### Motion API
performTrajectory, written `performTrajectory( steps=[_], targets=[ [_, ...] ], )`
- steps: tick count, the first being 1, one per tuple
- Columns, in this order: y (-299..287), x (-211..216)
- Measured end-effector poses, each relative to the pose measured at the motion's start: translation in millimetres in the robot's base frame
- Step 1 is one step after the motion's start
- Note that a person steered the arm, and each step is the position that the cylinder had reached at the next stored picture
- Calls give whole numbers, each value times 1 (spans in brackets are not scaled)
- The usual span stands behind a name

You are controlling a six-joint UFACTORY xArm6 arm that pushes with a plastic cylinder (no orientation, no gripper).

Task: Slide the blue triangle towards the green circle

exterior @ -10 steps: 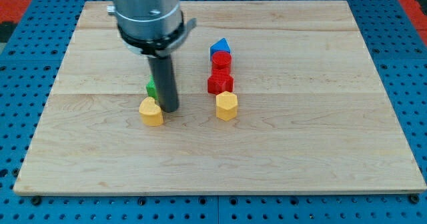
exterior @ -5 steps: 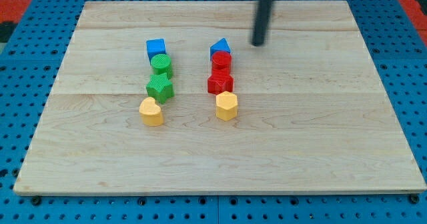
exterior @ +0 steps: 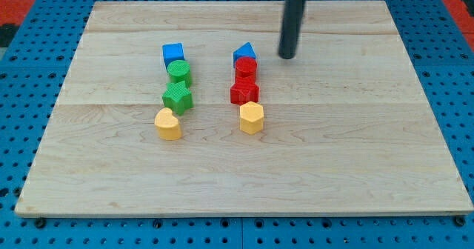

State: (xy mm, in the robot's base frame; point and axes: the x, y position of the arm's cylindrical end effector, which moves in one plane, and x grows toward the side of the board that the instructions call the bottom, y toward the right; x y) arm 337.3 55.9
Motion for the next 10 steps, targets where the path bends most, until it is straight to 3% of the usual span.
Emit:
performTrajectory(
  steps=[1,5,6,10],
  targets=[
    [-43,0],
    [-74,-1],
    [-78,-22],
    [-102,-4]
  ],
)
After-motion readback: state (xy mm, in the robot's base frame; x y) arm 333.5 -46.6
